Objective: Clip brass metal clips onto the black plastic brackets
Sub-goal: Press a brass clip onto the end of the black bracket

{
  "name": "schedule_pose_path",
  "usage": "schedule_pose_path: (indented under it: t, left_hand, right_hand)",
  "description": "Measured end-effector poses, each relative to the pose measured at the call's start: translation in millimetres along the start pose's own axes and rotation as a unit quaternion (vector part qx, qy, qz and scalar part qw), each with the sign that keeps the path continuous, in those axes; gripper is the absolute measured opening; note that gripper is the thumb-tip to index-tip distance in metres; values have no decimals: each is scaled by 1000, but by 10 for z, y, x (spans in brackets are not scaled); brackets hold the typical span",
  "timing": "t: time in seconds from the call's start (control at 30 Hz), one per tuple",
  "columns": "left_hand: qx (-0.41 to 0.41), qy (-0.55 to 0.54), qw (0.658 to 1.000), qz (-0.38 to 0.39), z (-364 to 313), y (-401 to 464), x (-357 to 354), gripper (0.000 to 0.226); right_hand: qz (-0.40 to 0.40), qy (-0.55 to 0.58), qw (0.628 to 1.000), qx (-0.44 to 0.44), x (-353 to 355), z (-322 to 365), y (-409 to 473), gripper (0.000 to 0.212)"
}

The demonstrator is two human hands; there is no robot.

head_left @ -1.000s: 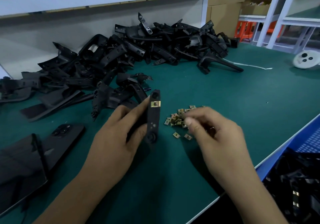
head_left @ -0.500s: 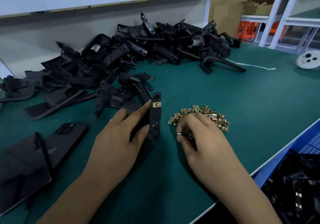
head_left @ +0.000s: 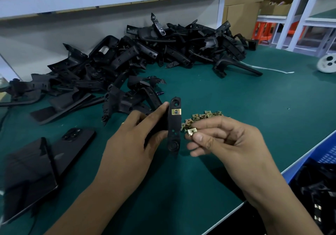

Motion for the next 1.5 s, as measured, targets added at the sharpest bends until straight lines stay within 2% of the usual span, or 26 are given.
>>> schedule_pose_path:
  t: [0.2,0.33,0.7,1.1,1.5]
  left_hand:
    - [-7,2,1000,-7,-30,1,21,60]
    - [-7,3,1000,-10,-40,-3,35,61]
    - [-19,17,1000,-5,-89,-5,24,60]
    - [-21,33,999,-3,-139,-16,42,60]
    - [-20,89,995,-50,-250,-33,132,60]
  right_hand:
    - [20,-18,999,17,-49,52,-26,11]
    - [39,-66,997,32,-110,80,-40,16]
    - [56,-101,993,20,-163,46,-50,22]
    - [58,-108,992,8,-172,47,-55,19]
    - [19,-145,989,5,-138,52,-75,27]
Point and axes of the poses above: each hand's wrist, its own y-axis towards the middle knuckle, its own x-axis out of the back of the hand, z = x × y, the point moved 10 cm from there along y, towards the middle knuckle, and after that the axes turned 5 degrees about -z, right-handed, at the moved point
